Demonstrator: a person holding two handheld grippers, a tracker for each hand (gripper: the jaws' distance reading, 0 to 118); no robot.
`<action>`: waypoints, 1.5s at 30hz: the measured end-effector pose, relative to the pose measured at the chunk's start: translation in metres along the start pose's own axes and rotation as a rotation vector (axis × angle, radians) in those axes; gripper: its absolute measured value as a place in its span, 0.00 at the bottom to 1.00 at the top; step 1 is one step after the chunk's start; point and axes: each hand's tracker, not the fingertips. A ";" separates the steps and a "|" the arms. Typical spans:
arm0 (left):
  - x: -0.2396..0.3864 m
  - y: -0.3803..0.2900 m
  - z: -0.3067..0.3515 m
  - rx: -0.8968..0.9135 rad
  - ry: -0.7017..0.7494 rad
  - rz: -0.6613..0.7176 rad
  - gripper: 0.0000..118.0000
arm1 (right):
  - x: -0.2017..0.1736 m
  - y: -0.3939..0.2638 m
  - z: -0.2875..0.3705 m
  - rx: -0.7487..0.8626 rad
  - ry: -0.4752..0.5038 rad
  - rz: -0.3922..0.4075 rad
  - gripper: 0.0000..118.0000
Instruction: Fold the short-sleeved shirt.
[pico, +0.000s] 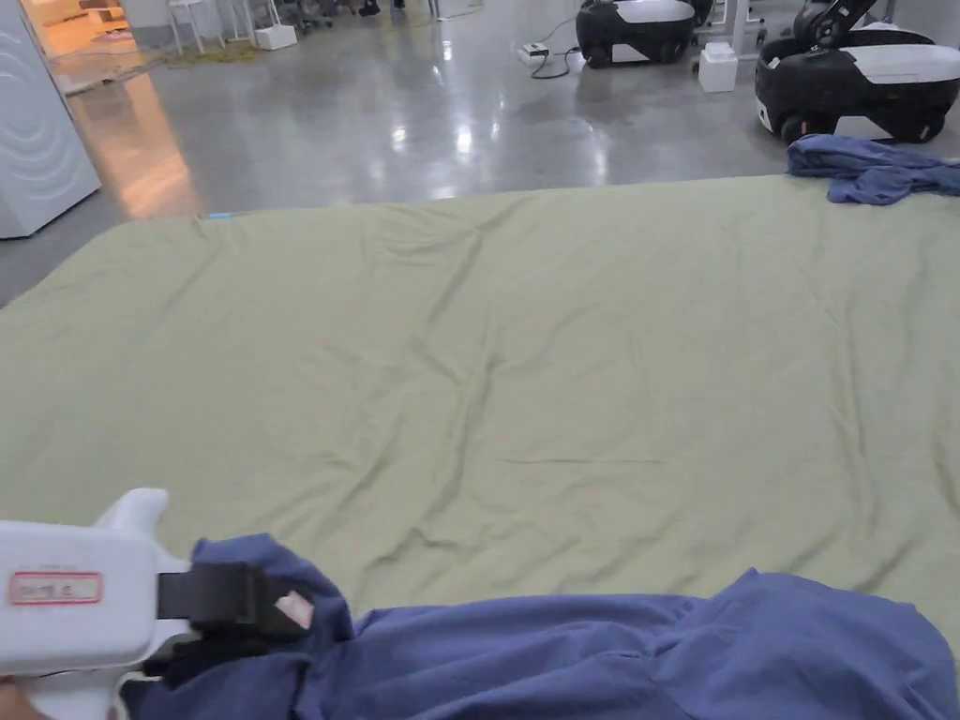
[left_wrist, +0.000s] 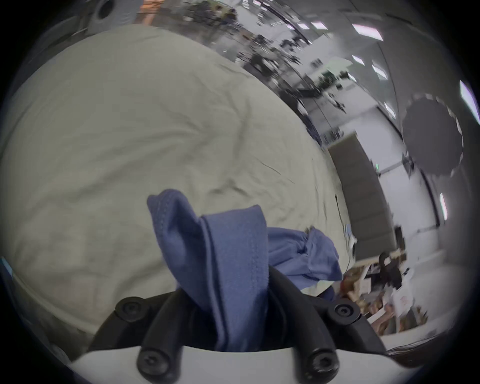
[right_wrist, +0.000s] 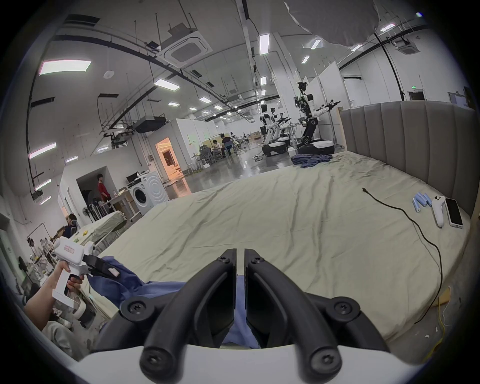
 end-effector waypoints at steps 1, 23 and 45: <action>0.019 0.000 -0.014 -0.022 0.040 -0.057 0.09 | 0.002 -0.001 0.002 0.006 0.003 -0.007 0.07; 0.092 -0.043 -0.083 0.130 0.349 -0.429 0.05 | 0.051 -0.023 0.043 0.065 -0.071 -0.165 0.07; 0.027 -0.042 -0.074 0.116 -0.393 -0.026 0.10 | 0.042 -0.023 0.047 0.045 -0.101 -0.165 0.07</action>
